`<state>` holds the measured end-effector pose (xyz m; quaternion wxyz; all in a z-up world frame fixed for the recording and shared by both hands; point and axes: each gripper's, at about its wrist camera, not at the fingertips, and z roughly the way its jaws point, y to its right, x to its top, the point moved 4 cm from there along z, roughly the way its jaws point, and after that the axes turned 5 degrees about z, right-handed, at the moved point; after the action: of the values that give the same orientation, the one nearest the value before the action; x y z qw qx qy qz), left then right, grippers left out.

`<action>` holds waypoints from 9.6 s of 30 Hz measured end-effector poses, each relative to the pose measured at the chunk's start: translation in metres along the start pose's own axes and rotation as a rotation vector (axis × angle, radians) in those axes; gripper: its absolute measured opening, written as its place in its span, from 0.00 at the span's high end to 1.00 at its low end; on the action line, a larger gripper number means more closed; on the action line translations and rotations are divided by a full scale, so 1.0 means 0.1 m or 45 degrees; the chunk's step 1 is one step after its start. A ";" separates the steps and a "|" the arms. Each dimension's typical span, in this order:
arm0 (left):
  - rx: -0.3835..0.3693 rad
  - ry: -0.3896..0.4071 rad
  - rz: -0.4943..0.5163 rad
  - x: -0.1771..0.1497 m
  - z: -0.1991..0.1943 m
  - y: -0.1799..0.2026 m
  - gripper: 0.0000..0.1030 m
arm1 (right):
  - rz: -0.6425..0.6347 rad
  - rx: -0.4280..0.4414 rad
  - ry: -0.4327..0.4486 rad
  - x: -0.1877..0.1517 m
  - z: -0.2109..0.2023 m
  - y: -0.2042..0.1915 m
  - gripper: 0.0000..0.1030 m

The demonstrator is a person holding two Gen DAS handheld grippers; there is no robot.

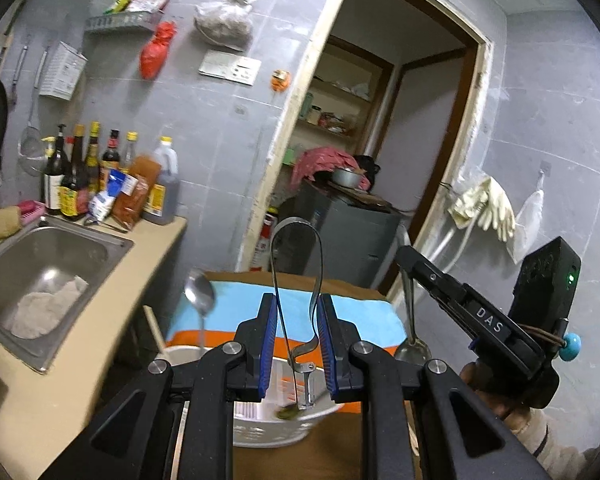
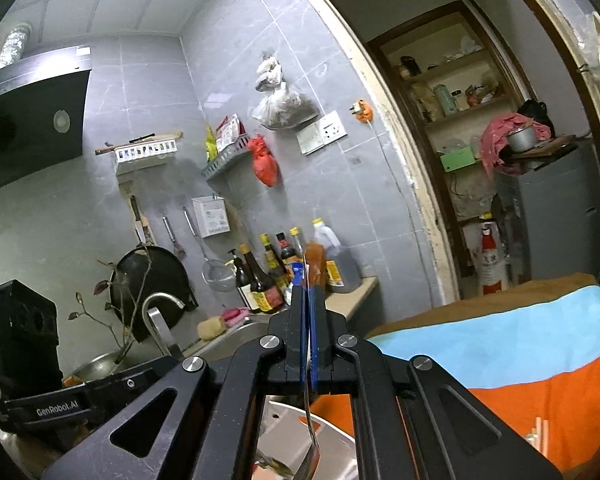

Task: Organize utensils
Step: 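Lift the tong and spoon and lower them into the white caddy, then open both grippers to release the tong and spoon into the caddy, then move both tools back down toward the chopsticks and knife, then close the left gripper on the knife while the right grasps chopsticks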

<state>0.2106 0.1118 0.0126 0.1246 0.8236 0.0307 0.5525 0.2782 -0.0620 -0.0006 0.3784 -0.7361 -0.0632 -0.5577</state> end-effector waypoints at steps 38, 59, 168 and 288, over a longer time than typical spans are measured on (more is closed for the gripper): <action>0.161 -0.085 0.039 -0.33 0.50 -0.71 0.82 | -0.011 -0.049 -0.089 -0.38 0.43 0.14 0.98; 0.162 -0.036 0.080 -0.40 0.50 -0.58 0.83 | 0.008 -0.041 -0.111 -0.47 0.41 0.18 0.98; 0.163 0.155 0.014 -0.29 0.38 -0.03 0.25 | -0.062 -0.230 0.016 -0.17 -0.40 0.38 0.45; -0.145 -0.798 0.177 -2.02 2.33 1.83 0.84 | 0.011 -0.436 -0.997 -1.35 -0.86 2.64 0.82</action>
<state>0.3303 -0.1436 -0.2098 0.1358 0.9454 -0.0963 0.2802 0.2975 -0.2574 -0.2386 0.2003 -0.9448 -0.1055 -0.2369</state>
